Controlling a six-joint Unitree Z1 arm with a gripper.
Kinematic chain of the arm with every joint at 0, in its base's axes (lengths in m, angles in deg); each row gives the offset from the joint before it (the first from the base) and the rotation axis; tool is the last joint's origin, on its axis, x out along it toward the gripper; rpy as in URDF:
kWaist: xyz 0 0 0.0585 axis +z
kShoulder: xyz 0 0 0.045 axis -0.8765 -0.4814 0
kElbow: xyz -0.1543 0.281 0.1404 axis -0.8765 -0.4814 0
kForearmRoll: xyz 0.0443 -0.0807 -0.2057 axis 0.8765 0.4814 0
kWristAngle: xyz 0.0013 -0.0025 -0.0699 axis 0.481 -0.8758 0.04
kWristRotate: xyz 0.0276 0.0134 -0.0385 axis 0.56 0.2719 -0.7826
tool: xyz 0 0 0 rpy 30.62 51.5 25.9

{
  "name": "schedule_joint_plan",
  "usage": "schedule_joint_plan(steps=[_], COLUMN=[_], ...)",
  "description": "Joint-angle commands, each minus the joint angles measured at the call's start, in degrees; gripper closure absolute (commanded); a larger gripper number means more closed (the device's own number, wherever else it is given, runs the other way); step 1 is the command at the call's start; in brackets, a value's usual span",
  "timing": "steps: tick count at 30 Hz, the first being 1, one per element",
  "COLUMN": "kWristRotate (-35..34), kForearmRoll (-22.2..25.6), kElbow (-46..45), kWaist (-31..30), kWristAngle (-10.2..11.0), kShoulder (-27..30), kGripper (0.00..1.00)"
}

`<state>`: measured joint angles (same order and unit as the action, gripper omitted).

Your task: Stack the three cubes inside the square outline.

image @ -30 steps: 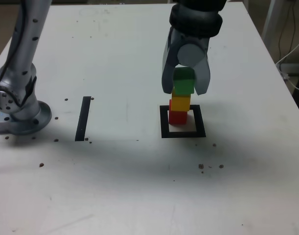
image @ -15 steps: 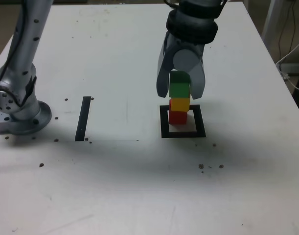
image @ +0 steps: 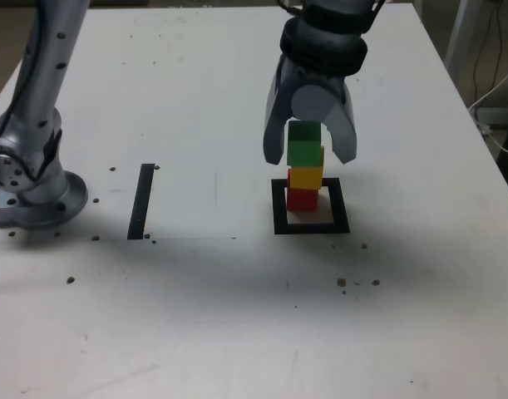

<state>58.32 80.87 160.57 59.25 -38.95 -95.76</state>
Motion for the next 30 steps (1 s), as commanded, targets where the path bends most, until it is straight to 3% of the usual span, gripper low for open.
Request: schedule_joint_plan(steps=[1, 15, 24, 30], kWristRotate=[-0.39, -2.54, -7.11, -8.4], kForearmRoll=[0.36, 1.32, -1.06, -7.54], kElbow=[-0.5, -5.37, -20.4, -32.78], kWaist=[0.12, 0.04, -0.06, -0.14], kWristAngle=[0.58, 2.13, 2.64, 1.48], kShoulder=[1.66, 9.85, 20.31, 26.3], kGripper=[0.01, 0.01, 0.0, 0.0])
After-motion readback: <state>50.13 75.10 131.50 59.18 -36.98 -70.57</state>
